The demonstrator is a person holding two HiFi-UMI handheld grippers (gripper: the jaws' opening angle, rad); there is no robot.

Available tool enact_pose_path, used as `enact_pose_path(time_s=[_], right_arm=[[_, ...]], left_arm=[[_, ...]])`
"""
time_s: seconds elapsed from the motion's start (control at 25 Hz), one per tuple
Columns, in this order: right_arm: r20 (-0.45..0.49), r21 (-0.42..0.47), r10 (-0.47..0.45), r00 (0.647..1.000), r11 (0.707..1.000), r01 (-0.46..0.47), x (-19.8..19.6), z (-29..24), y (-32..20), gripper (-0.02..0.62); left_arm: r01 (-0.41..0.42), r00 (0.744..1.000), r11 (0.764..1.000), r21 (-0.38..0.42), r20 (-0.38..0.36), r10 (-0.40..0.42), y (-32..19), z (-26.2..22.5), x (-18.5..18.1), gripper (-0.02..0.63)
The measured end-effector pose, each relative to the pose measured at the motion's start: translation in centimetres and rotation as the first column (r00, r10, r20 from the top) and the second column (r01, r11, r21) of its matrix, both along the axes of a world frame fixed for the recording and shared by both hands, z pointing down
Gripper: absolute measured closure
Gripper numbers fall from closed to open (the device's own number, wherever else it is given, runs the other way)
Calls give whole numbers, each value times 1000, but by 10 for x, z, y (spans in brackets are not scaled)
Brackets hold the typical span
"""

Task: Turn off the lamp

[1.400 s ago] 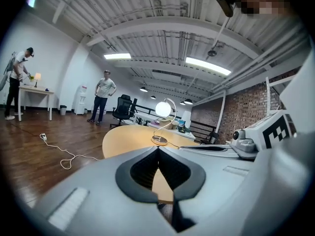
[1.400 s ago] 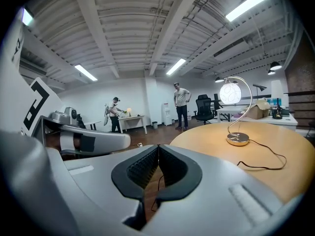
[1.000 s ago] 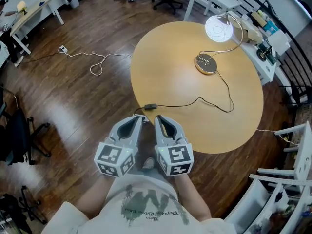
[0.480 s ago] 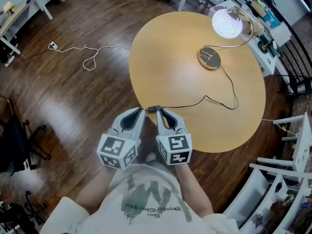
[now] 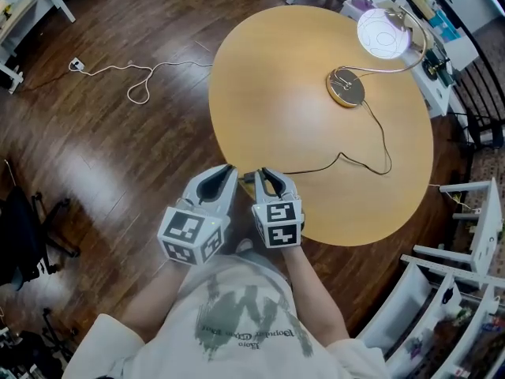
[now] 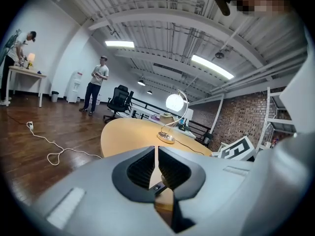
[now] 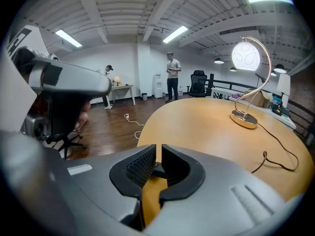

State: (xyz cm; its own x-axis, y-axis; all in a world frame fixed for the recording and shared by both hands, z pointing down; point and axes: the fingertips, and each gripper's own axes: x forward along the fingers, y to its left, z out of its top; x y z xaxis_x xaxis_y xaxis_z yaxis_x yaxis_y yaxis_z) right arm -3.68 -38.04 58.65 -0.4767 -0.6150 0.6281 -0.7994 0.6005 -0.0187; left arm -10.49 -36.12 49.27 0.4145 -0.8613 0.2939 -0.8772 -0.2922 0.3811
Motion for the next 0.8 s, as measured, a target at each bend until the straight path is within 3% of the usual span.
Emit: enact_pose_path(time_s=[0.44, 0.8], right_arm=[[-77, -46, 28, 997, 998, -31, -1, 30, -8, 566], [-39, -54, 62, 997, 996, -64, 4, 41, 0, 595]], left_arm=[[2, 1000, 1000, -19, -6, -2, -15, 9, -13, 606], [-2, 1000, 1000, -27, -7, 1, -17, 13, -16, 606]])
